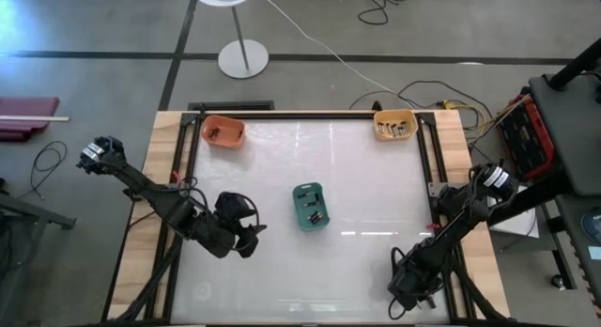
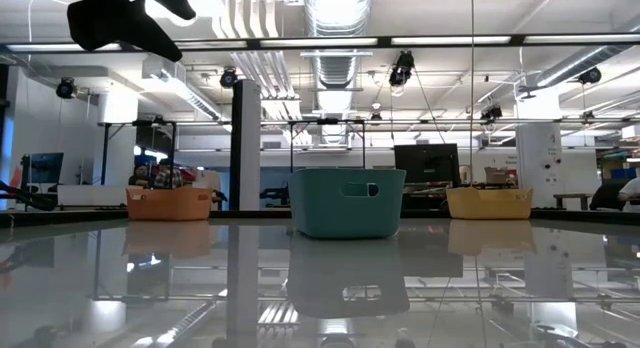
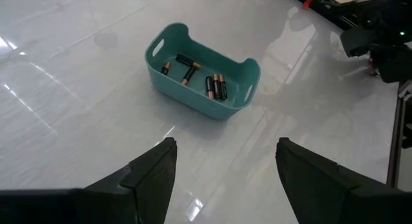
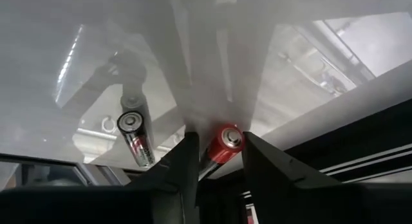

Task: Sort batteries
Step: Put the red battery into the orange bin

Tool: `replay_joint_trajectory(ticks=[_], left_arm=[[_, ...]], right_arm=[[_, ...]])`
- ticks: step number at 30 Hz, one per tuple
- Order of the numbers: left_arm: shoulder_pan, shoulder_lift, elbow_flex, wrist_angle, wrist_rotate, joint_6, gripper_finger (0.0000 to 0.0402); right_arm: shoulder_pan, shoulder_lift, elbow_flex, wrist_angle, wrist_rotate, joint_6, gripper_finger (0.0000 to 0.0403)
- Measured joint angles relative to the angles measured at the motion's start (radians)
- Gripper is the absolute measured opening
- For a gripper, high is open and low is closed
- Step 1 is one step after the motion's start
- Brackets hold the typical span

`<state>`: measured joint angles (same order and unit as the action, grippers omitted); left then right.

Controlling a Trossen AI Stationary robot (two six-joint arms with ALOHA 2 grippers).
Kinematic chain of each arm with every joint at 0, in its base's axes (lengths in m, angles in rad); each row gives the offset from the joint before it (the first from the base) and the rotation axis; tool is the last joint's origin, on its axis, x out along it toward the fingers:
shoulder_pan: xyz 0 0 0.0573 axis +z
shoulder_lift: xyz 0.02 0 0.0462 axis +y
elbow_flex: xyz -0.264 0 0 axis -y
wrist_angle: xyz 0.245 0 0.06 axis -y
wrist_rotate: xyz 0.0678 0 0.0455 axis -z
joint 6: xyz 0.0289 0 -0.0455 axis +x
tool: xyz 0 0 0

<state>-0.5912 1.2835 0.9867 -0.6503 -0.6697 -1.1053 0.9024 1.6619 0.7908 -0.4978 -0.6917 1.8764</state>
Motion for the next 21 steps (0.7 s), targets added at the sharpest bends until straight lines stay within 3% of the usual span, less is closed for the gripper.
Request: replay_joint_trajectory(ticks=[13,21], left_arm=[[-0.006,0.0,0.0,-0.001,0.0,-0.003,0.0242],[-0.013,0.0,0.0,0.025,-0.031,0.045,0.0242]], right_arm=[[0.002,0.001,-0.011,0.043,-0.012,-0.006,0.014],[0.002,0.0,-0.025,0.046,0.003,-0.049,0.0086]])
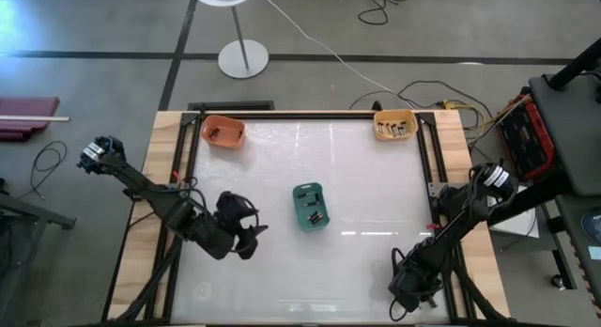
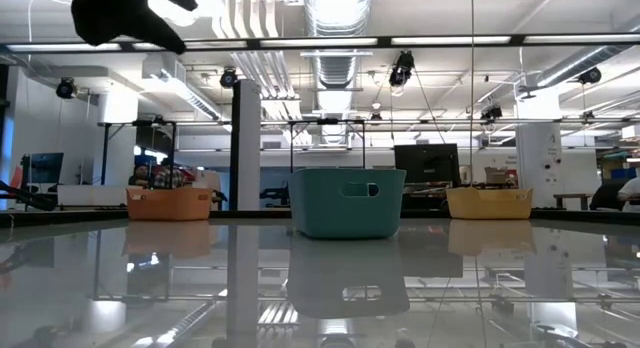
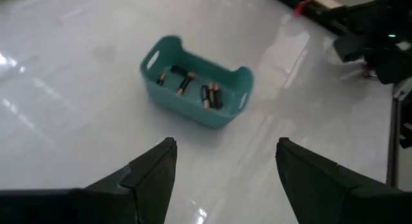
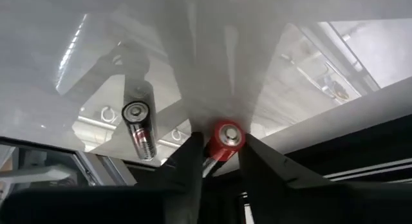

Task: Sort batteries
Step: Put the red battery into the orange bin

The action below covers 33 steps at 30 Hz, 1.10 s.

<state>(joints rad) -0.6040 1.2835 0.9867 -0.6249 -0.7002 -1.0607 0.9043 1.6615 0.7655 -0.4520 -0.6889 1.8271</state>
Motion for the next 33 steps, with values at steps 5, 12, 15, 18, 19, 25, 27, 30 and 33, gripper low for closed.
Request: replay_joint_trajectory(ticks=[5,12,15,18,19,25,27,30,33], left_arm=[[-0.005,-0.005,0.0,0.105,-0.004,0.143,0.0242],[-0.018,-0.015,0.0,0.309,0.255,0.353,0.0242],[-0.026,-0.015,0.0,0.311,0.244,0.365,0.0242],[-0.028,-0.011,-0.008,0.371,0.212,0.37,0.0242],[-0.028,-0.005,-0.017,0.424,0.204,0.389,0.0242],[-0.014,0.084,-0.142,0.923,0.167,0.471,0.0242],[-0.007,0.128,-0.181,1.084,0.165,0.44,0.0242],[0.005,0.196,-0.226,1.265,0.162,0.388,0.0242],[0.025,0.261,-0.238,1.372,0.163,0.314,0.0242]], right_arm=[[0.0,-0.004,-0.007,-0.003,0.004,-0.017,0.0044],[-0.027,-0.123,-0.012,-0.074,0.156,0.002,0.0047],[-0.051,-0.217,-0.011,-0.164,0.247,0.026,0.0048],[-0.076,-0.323,-0.008,-0.221,0.375,0.041,0.0042],[-0.086,-0.361,-0.007,-0.23,0.433,0.043,0.004],[-0.188,-0.534,-0.005,-0.221,0.758,-0.019,0.0039],[-0.239,-0.566,-0.005,-0.2,0.811,-0.077,0.0039],[-0.32,-0.581,-0.005,-0.073,0.868,-0.216,0.0039],[-0.397,-0.564,-0.004,0.119,0.904,-0.357,0.0039]])
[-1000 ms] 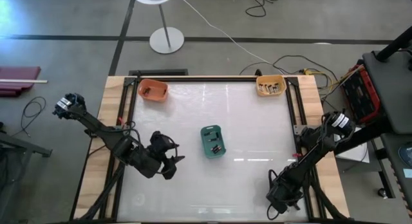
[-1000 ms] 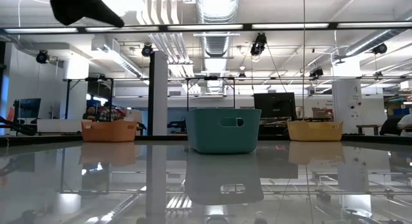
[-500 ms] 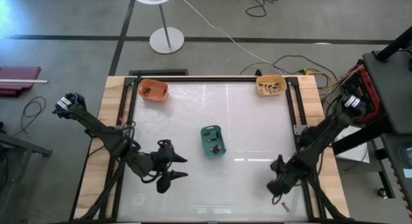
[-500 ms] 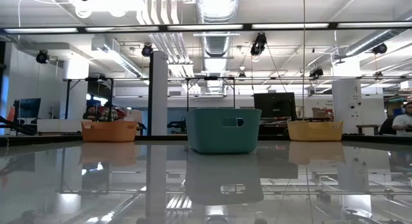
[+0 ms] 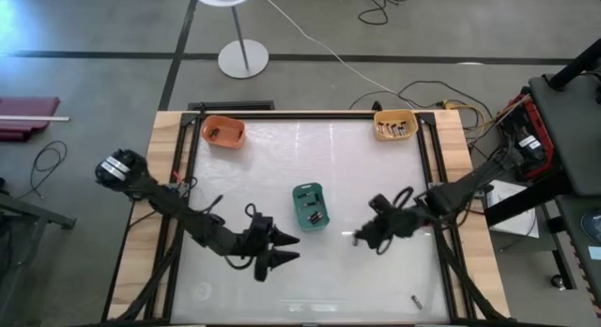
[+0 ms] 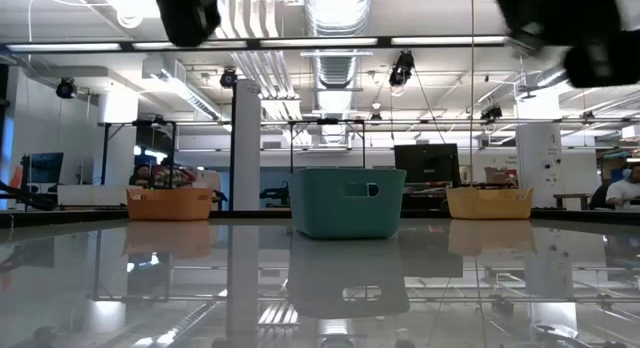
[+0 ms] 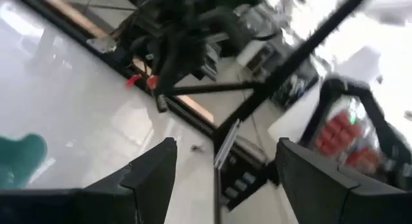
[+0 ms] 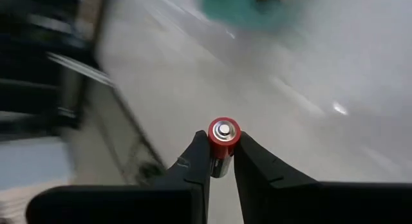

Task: Sort batteries
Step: Put the red battery into the orange bin

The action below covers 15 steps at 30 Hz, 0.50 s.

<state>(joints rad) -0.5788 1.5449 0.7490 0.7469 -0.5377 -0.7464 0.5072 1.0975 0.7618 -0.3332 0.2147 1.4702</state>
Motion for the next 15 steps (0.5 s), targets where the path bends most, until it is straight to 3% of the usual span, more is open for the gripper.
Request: replay_joint_trajectory(ticks=[6,10,15], left_arm=[[0.081,0.121,0.036,0.022,0.047,-0.3,0.0242],[0.129,0.176,0.073,0.022,0.168,-0.346,0.0242],[0.163,0.185,0.092,0.028,0.189,-0.362,0.0242]], right_arm=[[-0.112,0.076,0.001,0.327,0.009,-0.157,0.0039],[-0.141,0.112,0.001,0.446,-0.013,-0.189,0.0039],[-0.131,0.131,0.001,0.47,-0.035,-0.184,0.0039]])
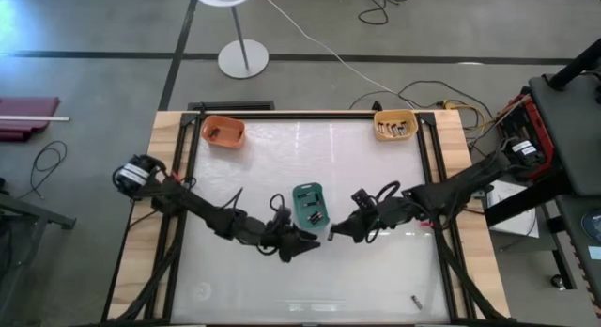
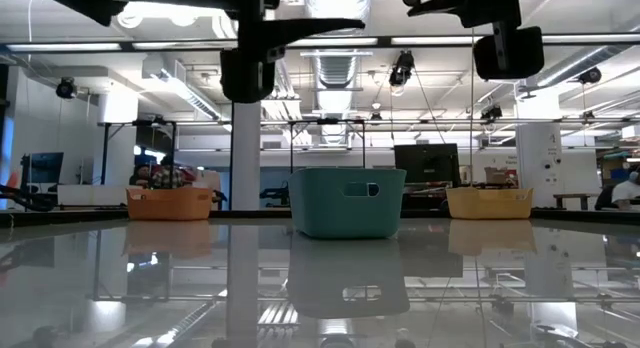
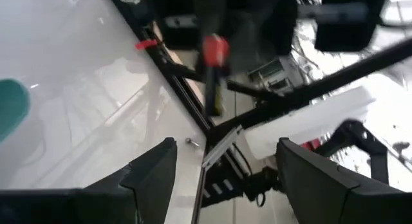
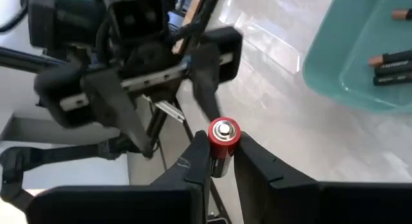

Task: Sort batteries
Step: Put the red battery into the orange bin

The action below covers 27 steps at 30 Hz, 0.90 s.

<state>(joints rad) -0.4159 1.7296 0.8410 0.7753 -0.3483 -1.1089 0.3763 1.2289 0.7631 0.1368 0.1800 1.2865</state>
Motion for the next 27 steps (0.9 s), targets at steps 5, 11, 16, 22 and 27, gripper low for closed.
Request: replay_joint_trajectory(ticks=[5,11,16,22,27], left_arm=[[0.044,0.004,0.0,0.021,0.067,-0.037,0.0242],[0.087,0.015,0.0,0.063,0.171,-0.089,0.0228],[0.093,0.015,0.0,0.063,0.192,-0.078,0.0217],[0.125,0.039,0.042,0.047,0.235,-0.054,0.0208],[0.131,0.076,0.079,0.046,0.245,-0.051,0.0197]], right_arm=[[0.01,0.005,0.0,0.01,0.004,0.003,0.004],[0.009,0.029,0.0,0.036,0.032,0.012,0.0039],[0.01,0.05,0.0,0.099,0.03,0.012,0.0039],[0.003,0.068,0.0,0.122,0.031,0.017,0.0039],[0.001,0.07,0.0,0.14,0.052,0.021,0.004]])
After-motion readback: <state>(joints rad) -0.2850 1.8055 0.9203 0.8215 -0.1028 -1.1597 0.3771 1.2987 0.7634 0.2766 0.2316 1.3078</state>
